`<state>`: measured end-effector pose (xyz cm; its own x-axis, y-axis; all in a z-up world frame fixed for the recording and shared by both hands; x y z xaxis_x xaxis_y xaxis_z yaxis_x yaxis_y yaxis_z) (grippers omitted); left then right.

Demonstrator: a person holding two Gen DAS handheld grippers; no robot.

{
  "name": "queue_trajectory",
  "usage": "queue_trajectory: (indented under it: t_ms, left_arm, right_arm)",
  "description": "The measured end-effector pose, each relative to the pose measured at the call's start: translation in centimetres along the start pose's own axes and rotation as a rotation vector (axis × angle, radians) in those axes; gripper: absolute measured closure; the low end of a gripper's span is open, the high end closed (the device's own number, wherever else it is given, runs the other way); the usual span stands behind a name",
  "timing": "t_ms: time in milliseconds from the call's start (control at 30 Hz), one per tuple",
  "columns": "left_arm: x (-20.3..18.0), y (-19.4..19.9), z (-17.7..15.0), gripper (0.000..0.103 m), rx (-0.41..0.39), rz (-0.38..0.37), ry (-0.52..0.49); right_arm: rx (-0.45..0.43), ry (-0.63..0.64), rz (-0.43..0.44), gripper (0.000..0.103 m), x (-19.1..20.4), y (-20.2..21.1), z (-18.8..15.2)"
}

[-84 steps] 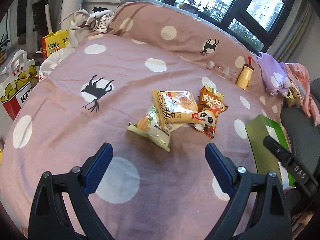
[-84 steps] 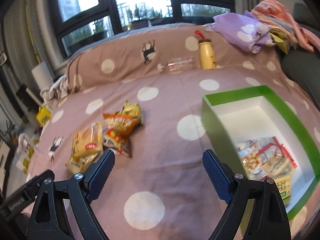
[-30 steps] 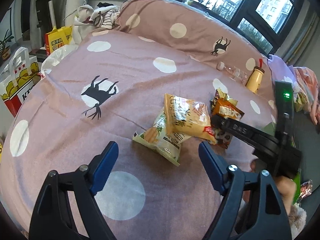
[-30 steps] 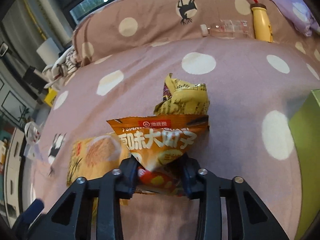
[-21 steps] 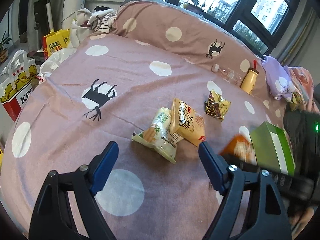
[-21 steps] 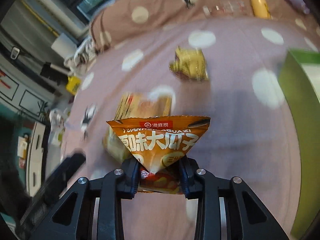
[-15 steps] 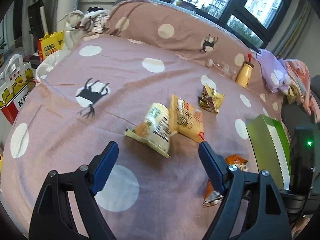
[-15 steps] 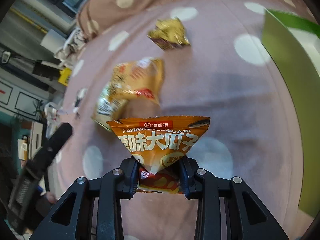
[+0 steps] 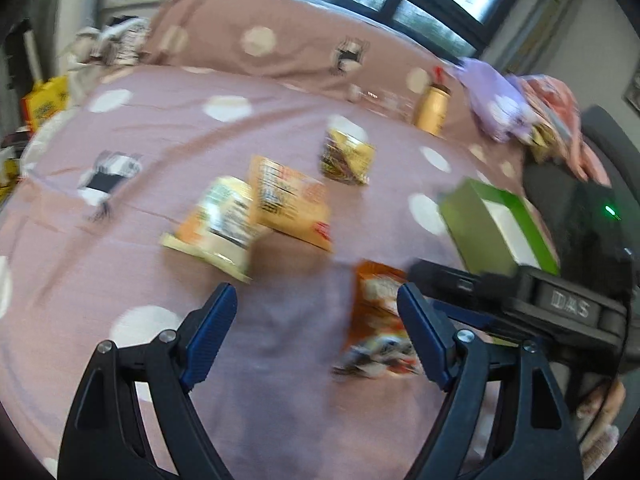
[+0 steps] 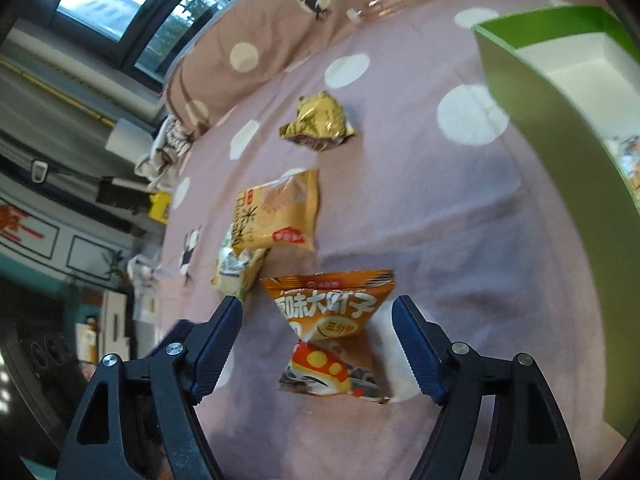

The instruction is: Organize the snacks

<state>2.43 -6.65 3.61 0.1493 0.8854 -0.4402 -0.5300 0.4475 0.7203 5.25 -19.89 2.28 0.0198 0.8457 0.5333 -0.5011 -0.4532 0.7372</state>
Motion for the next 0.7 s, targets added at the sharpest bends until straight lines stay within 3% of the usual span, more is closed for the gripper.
queue_trajectory:
  t_ms: [167, 300, 400, 500, 567, 700]
  left_arm:
    - [-1.5, -1.0, -1.2, 0.022, 0.034, -0.014, -0.047]
    - [-2.1, -2.5, -2.2, 0.025, 0.103, -0.066, -0.038]
    - [-2.6, -3.4, -2.8, 0.029, 0.126, -0.059, -0.06]
    - [-2.6, -4.3, -3.4, 0.031, 0.151, -0.051, -0.063]
    - [-2.6, -4.8, -3.6, 0.038, 0.174, -0.073, -0.048]
    - [-3.0, -5.4, -3.8, 0.058, 0.19, -0.124, -0.024]
  right_arm:
    - [0.01, -0.016, -0.017, 0.025, -0.9, -0.6, -0.2]
    - [0.023, -0.039, 0.034, 0.025, -1.7, -0.7, -0.4]
    - [0.02, -0.033, 0.04, 0.026, -1.6, -0.7, -0.4]
    - [0.041, -0.021, 0.041, 0.034, -1.5, -1.1, -0.6]
    - [0.055, -0.018, 0.043, 0.045, -1.5, -1.5, -0.7]
    - [0.085, -0.005, 0.065, 0.057, -1.3, -2.4, -1.1]
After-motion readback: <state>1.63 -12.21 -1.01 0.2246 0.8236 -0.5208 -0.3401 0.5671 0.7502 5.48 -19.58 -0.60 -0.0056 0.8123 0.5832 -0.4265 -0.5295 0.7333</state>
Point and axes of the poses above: each gripper's, at about its wrist camera, not at the fingertips, and y roughly against the way its jaws point, x to its left, z to its top, the point moved 6 cm from there along -y, roughly the way its jaws point, and after that the axes turned 8 degrees about y, right-handed, at the moved point
